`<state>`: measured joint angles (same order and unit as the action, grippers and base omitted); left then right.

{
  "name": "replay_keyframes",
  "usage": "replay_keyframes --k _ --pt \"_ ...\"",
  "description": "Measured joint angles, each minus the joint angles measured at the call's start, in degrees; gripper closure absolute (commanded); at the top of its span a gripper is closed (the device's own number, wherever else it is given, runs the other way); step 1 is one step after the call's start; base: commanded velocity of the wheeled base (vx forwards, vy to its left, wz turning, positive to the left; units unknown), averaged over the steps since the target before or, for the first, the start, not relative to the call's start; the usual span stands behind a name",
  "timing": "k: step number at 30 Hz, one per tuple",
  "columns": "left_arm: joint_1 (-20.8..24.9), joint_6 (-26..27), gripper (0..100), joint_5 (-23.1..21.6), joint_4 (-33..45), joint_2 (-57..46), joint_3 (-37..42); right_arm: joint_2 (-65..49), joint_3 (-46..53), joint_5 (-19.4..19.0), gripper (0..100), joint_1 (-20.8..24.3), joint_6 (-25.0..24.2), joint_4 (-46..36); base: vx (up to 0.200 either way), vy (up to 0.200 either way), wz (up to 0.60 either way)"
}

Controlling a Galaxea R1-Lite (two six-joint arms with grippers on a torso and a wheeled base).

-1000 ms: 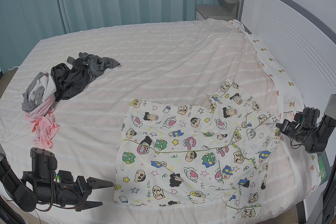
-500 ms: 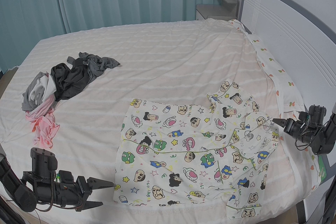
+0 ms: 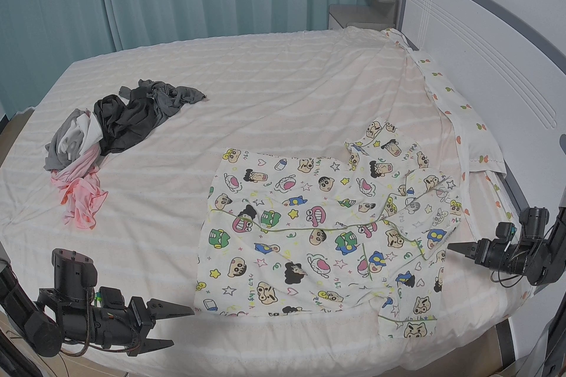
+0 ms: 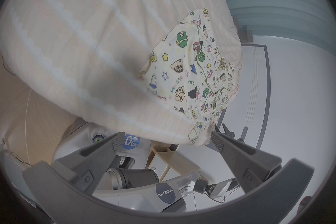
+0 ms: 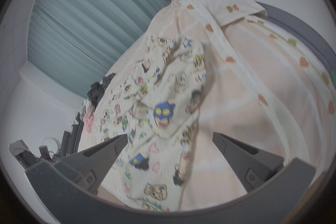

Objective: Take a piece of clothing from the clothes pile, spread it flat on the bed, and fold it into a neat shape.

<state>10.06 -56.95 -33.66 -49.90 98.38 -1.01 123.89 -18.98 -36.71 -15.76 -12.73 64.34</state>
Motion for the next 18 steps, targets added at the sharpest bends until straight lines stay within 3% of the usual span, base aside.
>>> replay_keyframes --k 4,12,18 --pt "0.0 0.0 0 0.0 0.0 0.0 0.0 3.2 0.2 -0.4 0 2.1 -0.6 2.7 0.000 0.000 0.00" --pt "0.1 0.0 0 0.0 0.0 0.0 0.0 5.7 0.2 0.1 0 9.5 -7.0 4.4 0.000 0.000 0.00" --pt "0.0 0.0 0 0.0 0.0 0.0 0.0 6.5 -0.6 1.6 0 10.6 -7.2 4.3 0.000 0.000 0.00"
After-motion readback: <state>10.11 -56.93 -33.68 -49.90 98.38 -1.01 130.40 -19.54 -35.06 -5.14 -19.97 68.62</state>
